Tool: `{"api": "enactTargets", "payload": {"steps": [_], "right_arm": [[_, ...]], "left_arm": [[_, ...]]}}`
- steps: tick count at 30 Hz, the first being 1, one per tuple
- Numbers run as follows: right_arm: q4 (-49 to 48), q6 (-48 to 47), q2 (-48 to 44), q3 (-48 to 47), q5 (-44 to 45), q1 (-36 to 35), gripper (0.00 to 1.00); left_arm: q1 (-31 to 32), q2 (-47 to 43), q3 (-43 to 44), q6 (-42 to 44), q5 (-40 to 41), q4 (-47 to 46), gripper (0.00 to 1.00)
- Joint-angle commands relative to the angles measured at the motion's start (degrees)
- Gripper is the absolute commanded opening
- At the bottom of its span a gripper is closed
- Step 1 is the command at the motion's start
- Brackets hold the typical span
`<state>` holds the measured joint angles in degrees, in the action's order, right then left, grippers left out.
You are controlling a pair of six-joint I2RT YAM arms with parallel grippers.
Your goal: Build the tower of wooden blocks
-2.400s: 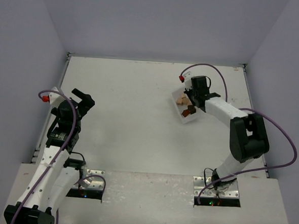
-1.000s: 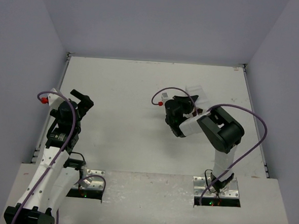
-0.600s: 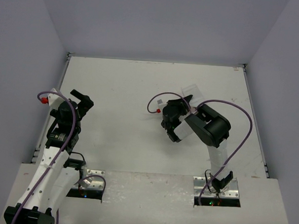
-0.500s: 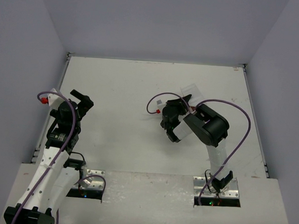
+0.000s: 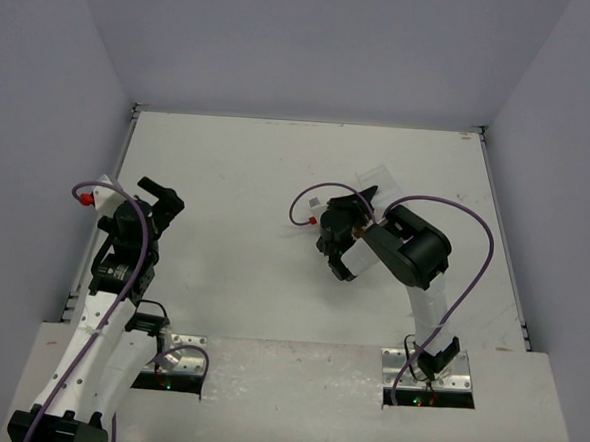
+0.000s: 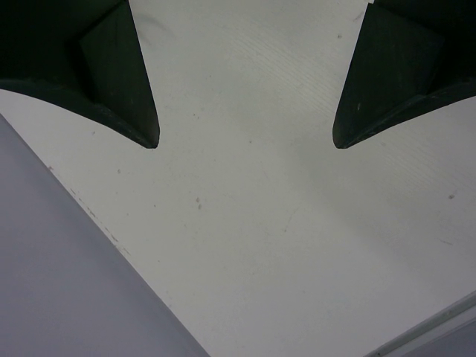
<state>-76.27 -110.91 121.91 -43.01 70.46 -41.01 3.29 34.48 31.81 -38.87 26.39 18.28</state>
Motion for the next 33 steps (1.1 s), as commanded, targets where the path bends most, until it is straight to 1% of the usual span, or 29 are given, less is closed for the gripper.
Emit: {"api": "enactTargets", "payload": {"steps": [1,6,10,12,14,17,19,23,25,26,27,28,29,31,33], "right_arm": [[-18.2,1.6,-1.5,-1.8,1.4,-0.2,0.00],[-18.1,2.5,-3.9,-7.6,2.6,1.1,0.00],[-16.7,5.4,-6.1,-14.8,3.5,4.3,0.00],[-13.4,7.8,-6.6,-17.4,4.2,6.4,0.00],[-7.1,11.6,-7.1,-20.5,5.4,8.5,0.00],[-4.3,10.5,-6.8,-22.2,5.1,9.7,0.00],[-1.2,8.6,-6.8,-21.8,3.3,9.8,0.00],[11.5,5.9,-9.1,-19.0,-4.0,9.7,0.00],[21.2,7.0,-11.4,-18.0,-8.2,9.7,0.00],[29.2,9.9,-12.9,-18.1,-10.4,9.5,0.00],[41.2,15.5,-14.8,-18.9,-13.4,9.2,0.00],[61.7,26.1,-16.8,-22.9,-19.5,8.7,0.00],[78.3,35.6,-17.6,-28.3,-26.4,8.4,0.00],[100.6,49.9,-17.4,-39.5,-39.4,8.2,0.00],[107.2,59.5,-17.4,-48.6,-47.4,9.4,0.00]], "left_arm": [[-0.5,-0.9,1.0,0.3,0.4,-1.3,1.00],[-0.5,-1.1,0.9,0.4,0.7,-1.2,1.00],[-0.5,-1.1,1.1,0.4,1.0,-0.9,1.00],[-0.5,-1.0,1.1,0.4,0.9,-0.9,1.00],[-0.5,-1.0,1.1,0.5,0.9,-1.0,1.00],[-0.5,-0.6,1.1,0.5,1.2,-1.1,1.00],[-0.5,-0.6,1.2,0.6,1.1,-1.1,1.00],[-0.5,-0.4,1.2,0.8,0.9,-1.1,1.00],[-0.5,-0.5,1.2,0.8,0.8,-1.1,1.00],[-0.5,-0.5,1.2,0.9,0.6,-1.2,1.00],[-0.5,-0.5,1.2,1.1,0.3,-1.4,1.00],[-0.5,-0.5,1.2,1.2,0.0,-1.5,1.00],[-0.5,-0.6,1.2,1.3,-0.3,-1.6,1.00],[-0.5,-0.6,1.1,1.5,-0.6,-1.9,1.00],[-0.5,-0.7,1.1,1.7,-0.7,-2.0,1.00]]}}
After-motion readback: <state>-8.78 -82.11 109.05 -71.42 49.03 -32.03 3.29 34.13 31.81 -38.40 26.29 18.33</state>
